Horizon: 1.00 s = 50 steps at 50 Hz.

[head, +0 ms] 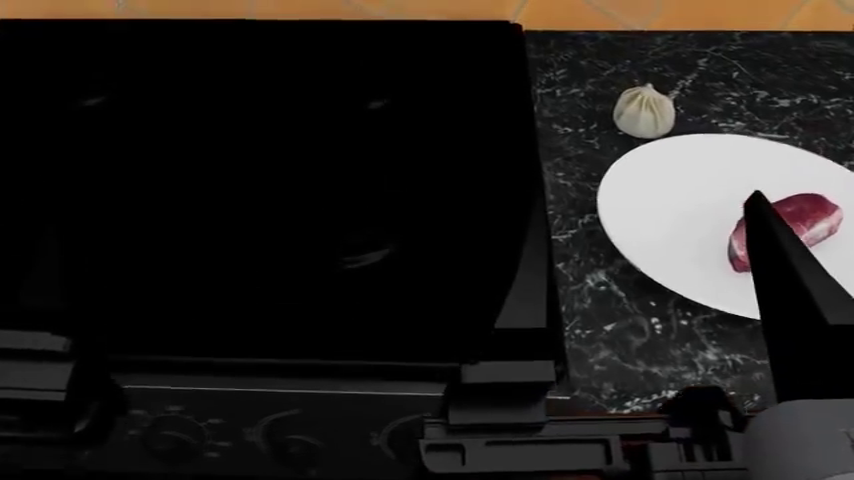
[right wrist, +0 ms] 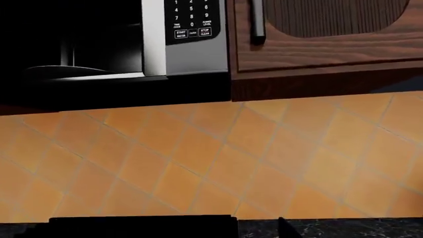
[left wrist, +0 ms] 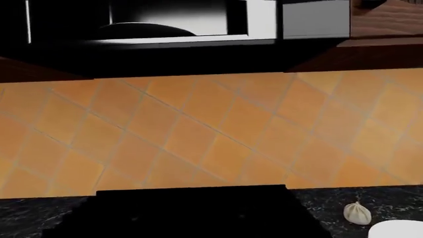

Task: Pick the steak from the counter and place it in the microwave.

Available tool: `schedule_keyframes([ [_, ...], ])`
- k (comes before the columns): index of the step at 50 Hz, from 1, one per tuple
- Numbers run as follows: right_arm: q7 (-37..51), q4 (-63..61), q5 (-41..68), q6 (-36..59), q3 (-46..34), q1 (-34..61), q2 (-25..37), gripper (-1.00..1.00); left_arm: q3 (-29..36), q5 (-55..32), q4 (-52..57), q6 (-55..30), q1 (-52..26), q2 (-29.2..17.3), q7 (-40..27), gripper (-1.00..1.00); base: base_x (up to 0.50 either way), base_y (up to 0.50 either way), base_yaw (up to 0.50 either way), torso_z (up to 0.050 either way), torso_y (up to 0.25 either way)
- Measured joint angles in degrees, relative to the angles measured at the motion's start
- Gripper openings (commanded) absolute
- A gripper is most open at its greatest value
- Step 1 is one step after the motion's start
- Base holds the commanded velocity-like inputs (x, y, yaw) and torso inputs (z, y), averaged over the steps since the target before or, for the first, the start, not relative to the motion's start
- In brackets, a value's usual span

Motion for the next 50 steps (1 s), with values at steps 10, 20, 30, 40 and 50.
schedule_keyframes([
  [10,2.1,-0.1,-0.5,-4.4,-6.8,4.3,2.9,1.00,11.9,2.8,0.0,9.5,-5.6,-5.3,-2.4,1.00,0.41,0.00,0.00,0.000,0.000],
  [20,4.3,-0.1,-1.6,-8.9,-15.1,9.9,5.5,1.00,23.6,5.4,0.0,17.6,-11.5,-9.2,-4.5,1.00,0.34,0.00,0.00,0.000,0.000],
  [30,6.0,-0.1,-2.4,-12.1,-21.6,14.4,7.2,1.00,30.4,7.1,0.0,22.2,-14.9,-11.3,-5.5,1.00,0.30,0.00,0.00,0.000,0.002],
  [40,7.3,-0.1,-2.9,-14.3,-26.8,18.3,8.1,1.00,33.9,7.9,-0.1,24.7,-16.8,-12.3,-5.9,1.00,0.27,0.00,0.00,0.000,0.001],
  [50,8.4,-0.1,-3.3,-16.0,-31.0,21.6,8.9,1.00,35.6,8.4,-0.1,25.8,-17.7,-12.8,-6.2,1.00,0.25,0.00,0.00,0.000,0.000],
])
